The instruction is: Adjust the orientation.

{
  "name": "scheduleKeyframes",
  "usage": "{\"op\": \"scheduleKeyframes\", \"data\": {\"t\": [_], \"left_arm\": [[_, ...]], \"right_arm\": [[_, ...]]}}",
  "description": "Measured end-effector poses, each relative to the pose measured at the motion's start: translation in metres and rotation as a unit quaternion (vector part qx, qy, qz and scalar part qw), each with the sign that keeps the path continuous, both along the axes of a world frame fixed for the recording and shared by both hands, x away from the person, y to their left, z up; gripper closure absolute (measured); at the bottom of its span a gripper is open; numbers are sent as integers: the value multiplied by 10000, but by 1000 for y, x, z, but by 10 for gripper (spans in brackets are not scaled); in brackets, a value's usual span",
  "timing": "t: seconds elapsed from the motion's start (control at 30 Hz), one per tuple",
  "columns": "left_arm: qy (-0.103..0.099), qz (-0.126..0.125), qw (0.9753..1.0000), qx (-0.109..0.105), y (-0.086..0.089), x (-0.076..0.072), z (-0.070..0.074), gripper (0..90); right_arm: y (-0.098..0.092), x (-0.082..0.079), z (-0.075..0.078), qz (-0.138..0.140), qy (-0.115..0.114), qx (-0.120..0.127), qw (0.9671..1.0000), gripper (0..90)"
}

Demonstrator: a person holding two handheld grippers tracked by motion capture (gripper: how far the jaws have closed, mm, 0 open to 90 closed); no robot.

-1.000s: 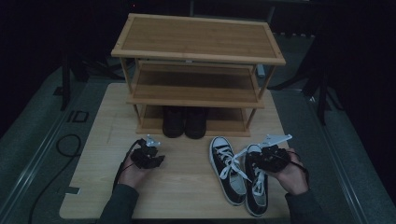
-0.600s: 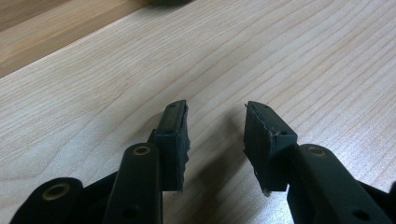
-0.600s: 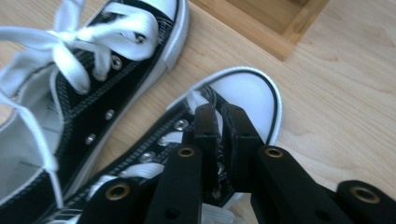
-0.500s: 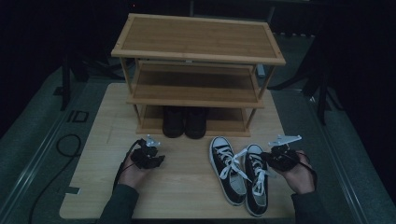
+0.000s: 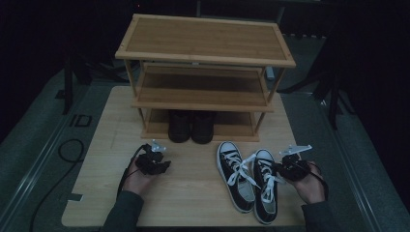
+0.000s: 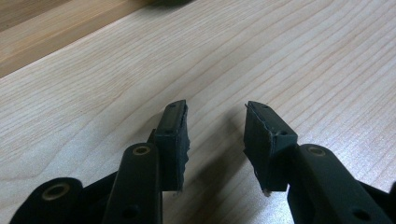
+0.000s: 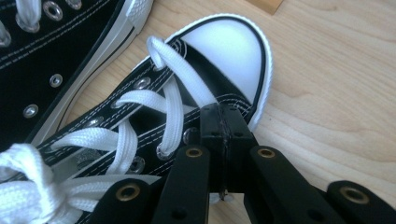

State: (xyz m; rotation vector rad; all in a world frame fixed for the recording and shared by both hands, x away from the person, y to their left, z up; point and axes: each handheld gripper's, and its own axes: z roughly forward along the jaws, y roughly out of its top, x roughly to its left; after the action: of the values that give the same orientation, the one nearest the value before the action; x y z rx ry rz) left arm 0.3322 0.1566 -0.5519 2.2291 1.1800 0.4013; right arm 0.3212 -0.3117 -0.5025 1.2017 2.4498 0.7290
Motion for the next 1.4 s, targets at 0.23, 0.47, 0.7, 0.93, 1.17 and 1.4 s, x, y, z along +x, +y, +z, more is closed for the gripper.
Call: {"op": "scheduleKeyframes", "data": {"t": [0.23, 0.47, 0.7, 0.93, 1.17, 1.4], "left_arm": [[-4, -7, 10000, 2, 0, 0, 0, 595], [-9, -2, 10000, -7, 0, 0, 0, 595], [-5, -6, 10000, -12, -1, 1, 0, 596], [-28, 1, 10000, -24, -1, 0, -1, 594], [-34, 0, 10000, -28, -1, 0, -1, 593], [-29, 1, 10000, -27, -1, 0, -1, 593]], "right_arm": [[0, 0, -3, -42, -18, 5, 10000, 900], [1, -3, -1, 32, -61, 21, 10000, 804], [-2, 1, -1, -105, -109, 147, 9998, 691], [-1, 8, -5, -203, -40, 312, 9993, 678], [4, 8, -4, -133, 17, 338, 9993, 862], [11, 11, 1, -190, -175, 145, 9996, 900]]}}
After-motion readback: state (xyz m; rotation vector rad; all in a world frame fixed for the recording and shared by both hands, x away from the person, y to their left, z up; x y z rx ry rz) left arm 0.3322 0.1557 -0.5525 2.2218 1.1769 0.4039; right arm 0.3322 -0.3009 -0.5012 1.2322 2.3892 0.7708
